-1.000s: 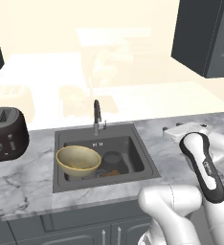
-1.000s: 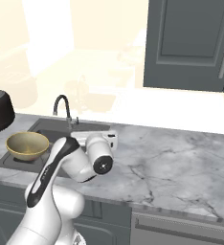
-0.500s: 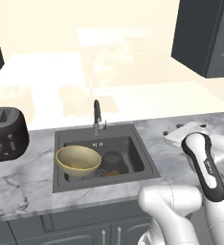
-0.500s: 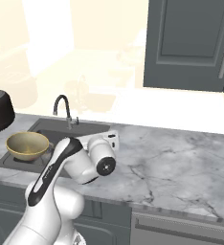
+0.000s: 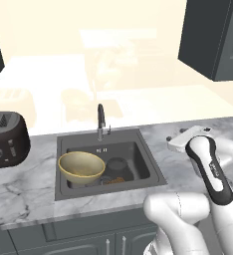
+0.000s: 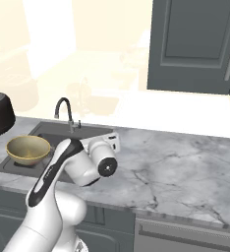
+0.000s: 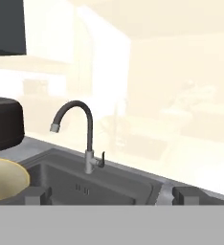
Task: Pick the jar and bowl and place them in the sink. Then turn on the water.
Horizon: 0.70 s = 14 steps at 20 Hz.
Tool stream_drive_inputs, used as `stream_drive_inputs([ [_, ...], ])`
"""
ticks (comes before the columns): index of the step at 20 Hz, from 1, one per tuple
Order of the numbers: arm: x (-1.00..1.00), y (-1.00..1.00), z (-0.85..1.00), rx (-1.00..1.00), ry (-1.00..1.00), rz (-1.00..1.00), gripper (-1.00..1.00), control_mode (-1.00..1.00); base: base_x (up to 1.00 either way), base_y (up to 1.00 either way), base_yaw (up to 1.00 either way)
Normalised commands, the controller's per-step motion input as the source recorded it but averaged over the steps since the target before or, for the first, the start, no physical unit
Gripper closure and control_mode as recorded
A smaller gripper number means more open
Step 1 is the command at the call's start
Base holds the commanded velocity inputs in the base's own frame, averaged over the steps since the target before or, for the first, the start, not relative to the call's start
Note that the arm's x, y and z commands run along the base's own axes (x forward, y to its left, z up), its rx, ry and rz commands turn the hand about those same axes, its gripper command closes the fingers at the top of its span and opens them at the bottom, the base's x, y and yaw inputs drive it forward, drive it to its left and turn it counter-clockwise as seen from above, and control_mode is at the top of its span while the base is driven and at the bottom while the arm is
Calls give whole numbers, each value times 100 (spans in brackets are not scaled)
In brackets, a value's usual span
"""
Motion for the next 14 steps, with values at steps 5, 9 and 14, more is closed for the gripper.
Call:
stream_drive_inputs([
  [5, 9, 24, -4, -1, 0, 0, -100, -100, 0, 0, 0],
  [9, 5, 22, 0, 0, 0, 0, -100, -100, 0, 0, 0],
  [14, 3, 22, 0, 0, 0, 0, -100, -100, 0, 0, 0],
])
